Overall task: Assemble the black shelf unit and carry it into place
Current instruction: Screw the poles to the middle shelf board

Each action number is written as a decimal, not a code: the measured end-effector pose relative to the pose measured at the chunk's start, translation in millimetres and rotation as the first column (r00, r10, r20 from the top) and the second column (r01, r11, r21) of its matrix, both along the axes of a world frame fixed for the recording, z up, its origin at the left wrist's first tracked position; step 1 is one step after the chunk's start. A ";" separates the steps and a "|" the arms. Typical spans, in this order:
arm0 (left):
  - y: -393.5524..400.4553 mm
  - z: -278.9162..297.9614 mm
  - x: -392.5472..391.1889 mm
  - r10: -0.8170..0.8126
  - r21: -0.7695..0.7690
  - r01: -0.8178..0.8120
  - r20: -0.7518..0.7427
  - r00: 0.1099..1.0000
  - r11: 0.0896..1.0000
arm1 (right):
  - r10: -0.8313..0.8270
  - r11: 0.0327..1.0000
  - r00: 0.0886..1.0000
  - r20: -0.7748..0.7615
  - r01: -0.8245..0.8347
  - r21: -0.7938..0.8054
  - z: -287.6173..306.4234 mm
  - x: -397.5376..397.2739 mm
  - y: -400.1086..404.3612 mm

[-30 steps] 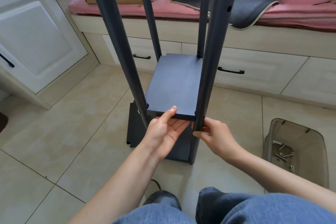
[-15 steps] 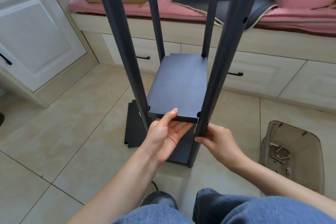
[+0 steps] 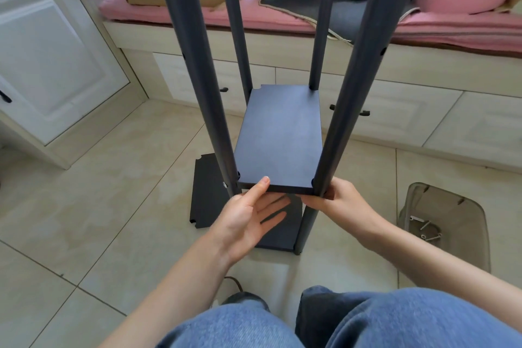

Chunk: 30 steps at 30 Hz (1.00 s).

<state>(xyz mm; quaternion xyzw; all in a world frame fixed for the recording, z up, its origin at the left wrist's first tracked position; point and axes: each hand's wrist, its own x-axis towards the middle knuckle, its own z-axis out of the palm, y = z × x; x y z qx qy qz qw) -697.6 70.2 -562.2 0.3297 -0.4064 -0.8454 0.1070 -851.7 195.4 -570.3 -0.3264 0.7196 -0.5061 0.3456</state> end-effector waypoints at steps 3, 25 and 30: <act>-7.7 -4.8 21.8 0.075 -0.252 -0.018 0.219 0.973 0.968 | 0.003 0.999 0.985 0.174 -0.008 0.032 6.1 -4.6 1.5; -24.3 -26.2 0.4 0.288 -0.862 0.009 0.179 0.941 0.507 | -0.151 0.985 0.988 0.032 0.147 0.093 13.7 -2.7 -18.1; -25.9 -27.8 0.0 0.272 -0.843 0.061 0.240 0.932 0.534 | -0.111 0.989 0.993 -0.045 0.115 0.094 14.7 -7.4 -13.3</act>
